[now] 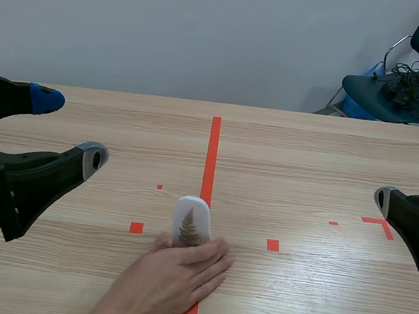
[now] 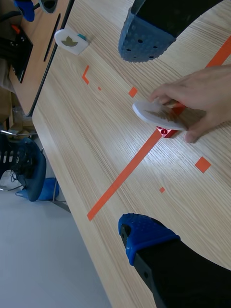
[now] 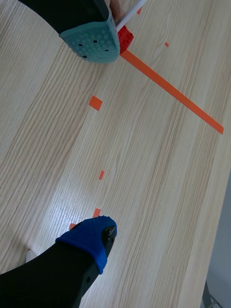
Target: Do the leaf sorting experiment
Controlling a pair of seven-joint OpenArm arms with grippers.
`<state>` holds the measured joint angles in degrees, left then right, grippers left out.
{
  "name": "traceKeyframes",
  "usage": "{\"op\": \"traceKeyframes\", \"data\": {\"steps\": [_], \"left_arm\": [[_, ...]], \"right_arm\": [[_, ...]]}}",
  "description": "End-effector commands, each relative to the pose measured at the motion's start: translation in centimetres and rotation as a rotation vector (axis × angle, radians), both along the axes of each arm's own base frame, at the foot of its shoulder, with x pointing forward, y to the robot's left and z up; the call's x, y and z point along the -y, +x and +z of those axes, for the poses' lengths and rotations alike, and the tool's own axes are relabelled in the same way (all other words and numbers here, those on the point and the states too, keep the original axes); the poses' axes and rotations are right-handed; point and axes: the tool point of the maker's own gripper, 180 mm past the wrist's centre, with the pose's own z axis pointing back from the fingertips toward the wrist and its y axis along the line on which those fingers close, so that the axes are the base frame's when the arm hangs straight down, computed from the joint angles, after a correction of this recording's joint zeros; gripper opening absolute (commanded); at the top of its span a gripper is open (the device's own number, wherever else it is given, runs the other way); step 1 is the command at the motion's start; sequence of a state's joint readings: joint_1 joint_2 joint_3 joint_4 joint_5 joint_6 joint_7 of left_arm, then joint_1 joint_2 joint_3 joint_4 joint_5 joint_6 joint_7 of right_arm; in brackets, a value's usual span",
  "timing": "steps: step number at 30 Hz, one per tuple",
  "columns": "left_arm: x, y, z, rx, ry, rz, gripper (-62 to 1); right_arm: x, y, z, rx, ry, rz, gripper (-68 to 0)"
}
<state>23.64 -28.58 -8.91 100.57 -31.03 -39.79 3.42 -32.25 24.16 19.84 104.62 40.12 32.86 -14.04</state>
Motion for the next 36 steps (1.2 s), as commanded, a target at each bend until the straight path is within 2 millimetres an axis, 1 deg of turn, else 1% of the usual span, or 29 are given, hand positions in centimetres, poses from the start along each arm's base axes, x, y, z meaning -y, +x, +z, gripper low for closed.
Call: {"op": "traceKeyframes", "data": {"steps": [1,9,15,18,21,24,27,30,33,36], "left_arm": [[0.0,0.2,0.5,0.017,-0.012,0.0,1.4],[0.0,0.2,0.4,0.016,-0.006,0.0,1.4],[-0.4,0.2,-1.2,-0.003,0.056,0.001,1.4],[-0.3,0.1,-3.1,-0.051,0.059,-0.003,1.4],[0.1,0.1,-5.6,-0.097,0.057,-0.017,1.4],[0.8,0.6,-8.1,-0.12,0.062,-0.016,1.4],[2.2,1.1,-10.1,-0.134,0.056,-0.03,1.4],[3.6,2.2,-12.1,-0.124,0.088,-0.014,1.4],[5.3,3.0,-13.6,-0.115,0.107,-0.031,1.4],[7.3,3.1,-14.8,-0.112,0.119,-0.065,1.4]], "right_arm": [[0.2,0.5,0.9,0.033,0.002,-0.001,0.4],[0.2,0.5,0.9,0.033,0.002,-0.001,0.4],[0.2,0.5,0.9,0.033,0.002,-0.001,0.4],[0.2,0.5,0.9,0.033,0.002,-0.001,0.4],[0.2,0.5,0.9,0.033,0.002,-0.001,0.4],[0.2,0.5,0.9,0.033,0.003,-0.001,0.4],[0.2,0.5,0.9,0.033,0.003,-0.001,0.4],[0.2,0.5,0.9,0.032,0.003,-0.001,0.4],[0.2,0.5,0.9,0.033,0.003,-0.001,0.4],[0.2,0.5,0.9,0.033,0.003,-0.001,0.4]]}}
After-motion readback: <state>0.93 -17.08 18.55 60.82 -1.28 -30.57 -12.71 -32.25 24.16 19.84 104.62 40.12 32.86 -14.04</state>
